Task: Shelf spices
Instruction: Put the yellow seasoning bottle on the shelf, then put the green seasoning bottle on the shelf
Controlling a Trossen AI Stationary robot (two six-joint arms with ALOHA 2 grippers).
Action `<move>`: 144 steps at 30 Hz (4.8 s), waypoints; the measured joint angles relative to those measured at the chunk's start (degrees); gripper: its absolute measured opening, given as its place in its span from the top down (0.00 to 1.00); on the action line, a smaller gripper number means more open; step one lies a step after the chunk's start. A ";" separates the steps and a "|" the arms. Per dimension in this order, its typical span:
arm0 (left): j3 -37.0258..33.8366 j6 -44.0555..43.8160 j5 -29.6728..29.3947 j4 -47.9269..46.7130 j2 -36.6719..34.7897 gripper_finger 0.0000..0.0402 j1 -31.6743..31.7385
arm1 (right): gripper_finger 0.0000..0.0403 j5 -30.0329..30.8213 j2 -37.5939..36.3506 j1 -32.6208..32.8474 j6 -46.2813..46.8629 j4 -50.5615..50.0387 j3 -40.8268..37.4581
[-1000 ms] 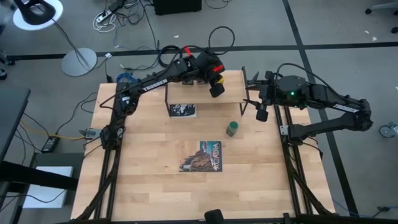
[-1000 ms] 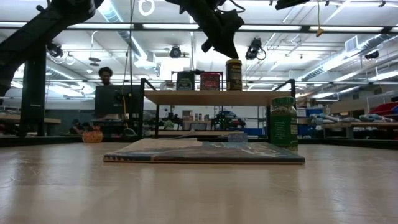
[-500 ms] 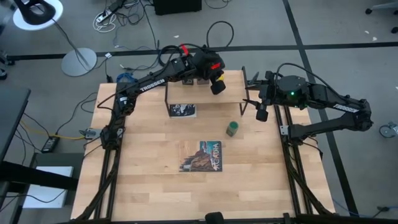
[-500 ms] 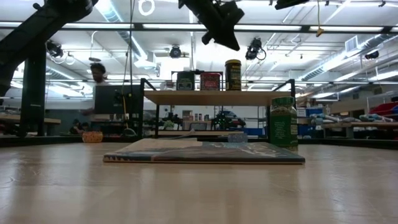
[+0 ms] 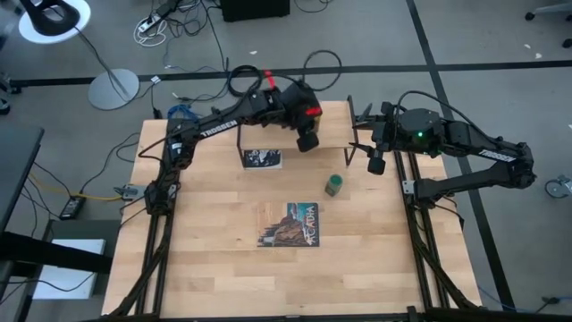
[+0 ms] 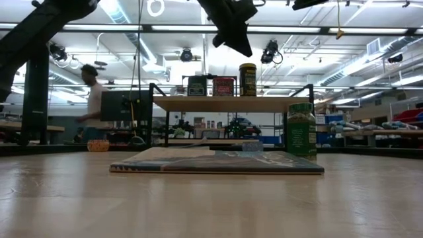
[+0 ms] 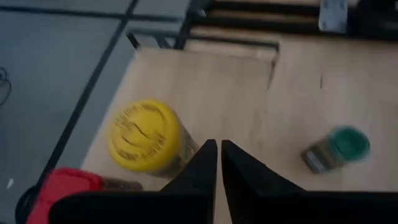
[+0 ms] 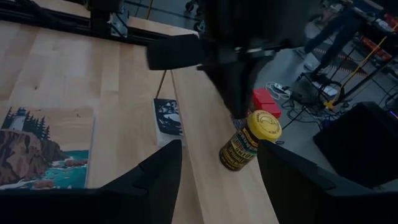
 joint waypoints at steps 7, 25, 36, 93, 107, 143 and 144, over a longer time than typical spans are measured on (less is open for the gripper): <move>-3.88 -0.44 -1.82 -1.40 -0.04 0.93 -0.38 | 0.48 0.04 0.00 0.00 -0.09 0.73 0.00; -13.31 -1.59 -3.04 7.10 0.02 0.92 2.35 | 0.48 0.15 0.00 0.00 0.55 0.87 0.00; -13.29 -1.64 -3.22 10.94 0.02 0.92 4.03 | 0.48 0.20 0.00 0.00 0.53 0.92 0.00; -7.01 -1.32 2.93 9.25 -3.08 0.92 4.83 | 0.48 0.13 0.73 -0.17 0.12 1.14 0.02; -6.63 0.00 7.56 10.74 -22.08 0.92 6.37 | 0.48 -0.55 1.46 -0.09 -0.01 -1.09 0.02; -112.35 -27.89 2.17 75.67 -81.01 0.92 5.57 | 0.56 -12.66 4.69 -0.07 0.10 -5.77 0.02; -115.21 -28.75 2.22 79.39 -81.36 0.92 5.57 | 0.57 -12.66 5.17 -0.09 0.19 -5.72 0.02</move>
